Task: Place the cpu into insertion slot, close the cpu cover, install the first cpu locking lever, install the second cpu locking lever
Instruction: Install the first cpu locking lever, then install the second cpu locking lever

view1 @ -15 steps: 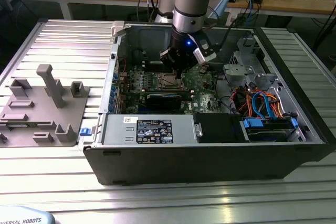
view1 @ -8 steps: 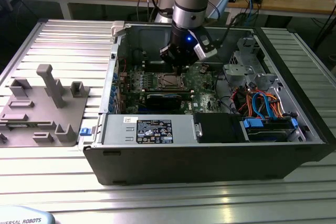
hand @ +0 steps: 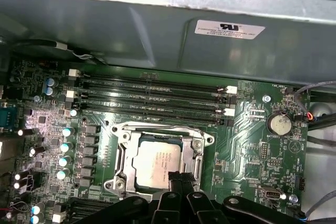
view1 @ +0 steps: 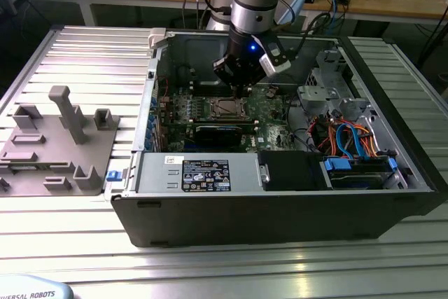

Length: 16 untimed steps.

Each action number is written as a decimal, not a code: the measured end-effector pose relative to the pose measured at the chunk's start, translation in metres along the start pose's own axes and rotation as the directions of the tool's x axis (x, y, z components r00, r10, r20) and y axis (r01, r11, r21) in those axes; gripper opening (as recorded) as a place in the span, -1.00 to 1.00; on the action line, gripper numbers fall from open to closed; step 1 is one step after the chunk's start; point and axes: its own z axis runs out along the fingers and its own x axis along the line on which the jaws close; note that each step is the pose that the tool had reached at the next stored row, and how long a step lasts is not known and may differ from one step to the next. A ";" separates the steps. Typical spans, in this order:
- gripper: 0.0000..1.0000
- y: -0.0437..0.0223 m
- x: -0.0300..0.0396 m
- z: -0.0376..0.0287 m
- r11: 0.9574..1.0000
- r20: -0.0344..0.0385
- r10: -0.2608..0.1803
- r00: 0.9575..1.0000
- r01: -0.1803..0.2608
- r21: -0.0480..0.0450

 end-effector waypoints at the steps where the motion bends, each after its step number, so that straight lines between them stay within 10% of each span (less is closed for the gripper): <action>1: -0.79 0.0000 0.0000 0.0000 1.000 0.000 0.000 1.000 0.000 0.000; 9: -0.79 -0.0008 0.0001 -0.0002 1.000 0.000 0.000 1.000 0.000 0.000; 16: -0.79 -0.0158 0.0017 -0.0007 1.000 0.000 0.000 1.000 0.000 0.000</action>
